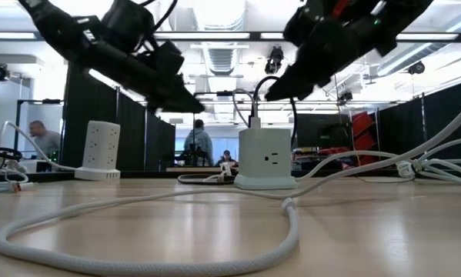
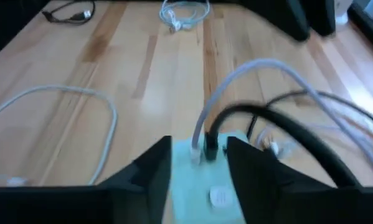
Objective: Insert USB
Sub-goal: Insert the light blue charger cable into the top white outlet extension
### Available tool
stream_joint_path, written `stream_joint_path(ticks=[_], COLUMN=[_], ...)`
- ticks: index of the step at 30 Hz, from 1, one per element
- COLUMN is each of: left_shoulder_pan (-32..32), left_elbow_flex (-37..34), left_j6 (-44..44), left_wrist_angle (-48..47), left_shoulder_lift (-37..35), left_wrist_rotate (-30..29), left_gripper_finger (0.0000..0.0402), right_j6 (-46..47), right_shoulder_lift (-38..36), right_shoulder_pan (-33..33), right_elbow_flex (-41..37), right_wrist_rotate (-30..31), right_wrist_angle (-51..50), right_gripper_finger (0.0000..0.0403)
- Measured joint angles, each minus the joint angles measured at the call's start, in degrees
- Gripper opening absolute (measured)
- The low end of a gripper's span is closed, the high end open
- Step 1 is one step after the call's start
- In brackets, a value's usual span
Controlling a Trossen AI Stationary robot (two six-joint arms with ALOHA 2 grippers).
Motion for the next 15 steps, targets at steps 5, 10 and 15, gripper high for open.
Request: stream_joint_path(ticks=[5,10,15], left_shoulder_pan=[2.73,10.03,17.98], left_elbow_flex=[0.72,8.99,19.25], left_j6=[-7.99,-14.49,-11.71], left_wrist_angle=[-16.21,-38.72,-53.33], left_shoulder_lift=[-7.49,-9.96,-5.4], left_wrist_rotate=[-2.34,-2.63,-2.82], left_gripper_finger=[0.01,0.0086,0.0069], right_j6=[0.25,0.11,0.18], right_shoulder_lift=[-5.69,-9.02,-9.64], right_shoulder_pan=[-0.02,-0.04,-0.04], right_elbow_flex=[0.08,0.09,0.09], right_wrist_rotate=[4.52,7.09,7.11], right_wrist_angle=[-7.0,-8.6,-9.64], right_gripper_finger=[0.0202,0.0222,0.0229])
